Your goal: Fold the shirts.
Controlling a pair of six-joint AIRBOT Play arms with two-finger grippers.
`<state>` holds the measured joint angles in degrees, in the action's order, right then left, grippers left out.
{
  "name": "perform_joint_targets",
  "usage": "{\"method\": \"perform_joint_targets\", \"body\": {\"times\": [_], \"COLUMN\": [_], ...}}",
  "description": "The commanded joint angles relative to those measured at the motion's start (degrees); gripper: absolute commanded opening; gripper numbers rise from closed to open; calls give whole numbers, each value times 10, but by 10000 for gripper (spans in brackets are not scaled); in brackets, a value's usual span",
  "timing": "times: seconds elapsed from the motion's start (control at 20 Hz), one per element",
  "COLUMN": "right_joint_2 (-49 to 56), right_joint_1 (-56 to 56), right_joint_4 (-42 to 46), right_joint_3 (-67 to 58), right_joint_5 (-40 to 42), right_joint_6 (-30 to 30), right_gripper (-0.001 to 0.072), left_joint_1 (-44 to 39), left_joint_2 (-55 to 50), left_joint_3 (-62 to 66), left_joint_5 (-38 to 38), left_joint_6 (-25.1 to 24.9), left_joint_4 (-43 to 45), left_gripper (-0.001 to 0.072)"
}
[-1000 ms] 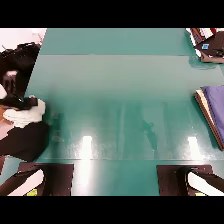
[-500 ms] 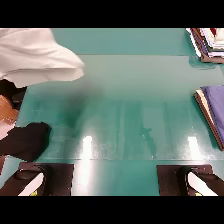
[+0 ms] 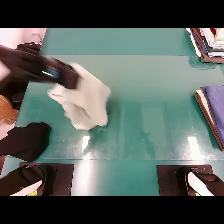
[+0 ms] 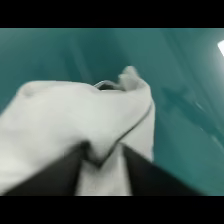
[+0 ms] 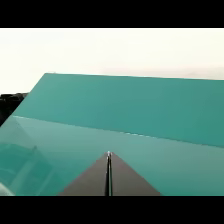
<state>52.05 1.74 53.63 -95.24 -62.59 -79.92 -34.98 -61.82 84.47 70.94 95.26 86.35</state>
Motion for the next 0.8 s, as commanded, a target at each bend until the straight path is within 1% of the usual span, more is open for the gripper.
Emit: {"method": "perform_joint_targets", "body": {"times": [0.0,0.05,0.1,0.15,0.2,0.25,0.3,0.35,0.5,0.6,0.75], "right_joint_2": [-14,-17,-19,-20,-20,-20,-20,-19,-17,-16,-17], "right_joint_1": [0,0,0,0,0,0,0,0,0,0,0], "right_joint_4": [1,0,0,0,0,0,0,0,1,1,1], "right_joint_3": [0,0,0,0,0,0,0,0,0,0,0], "right_joint_5": [-7,-7,-9,-12,-15,-24,-34,-44,-61,-60,-60], "right_joint_6": [0,0,0,0,0,0,0,0,0,0,0], "right_gripper": [16,16,16,16,16,16,16,16,16,16,16], "left_joint_1": [-103,-105,-94,-74,-40,1,56,110,262,322,373], "left_joint_2": [-71,-79,-78,-78,-78,-78,-78,-79,-79,-80,-89], "left_joint_3": [-51,-51,-49,-40,-30,-25,-26,-30,-79,-137,-233], "left_joint_5": [-84,-92,-91,-74,-50,-33,-23,-18,-40,-74,-134], "left_joint_6": [-8,-31,-38,-37,-37,-36,-36,-35,-43,-61,-86], "left_joint_4": [-44,-35,-3,43,93,122,124,112,14,-34,-85], "left_gripper": [539,540,540,540,540,540,540,540,540,540,540]}}
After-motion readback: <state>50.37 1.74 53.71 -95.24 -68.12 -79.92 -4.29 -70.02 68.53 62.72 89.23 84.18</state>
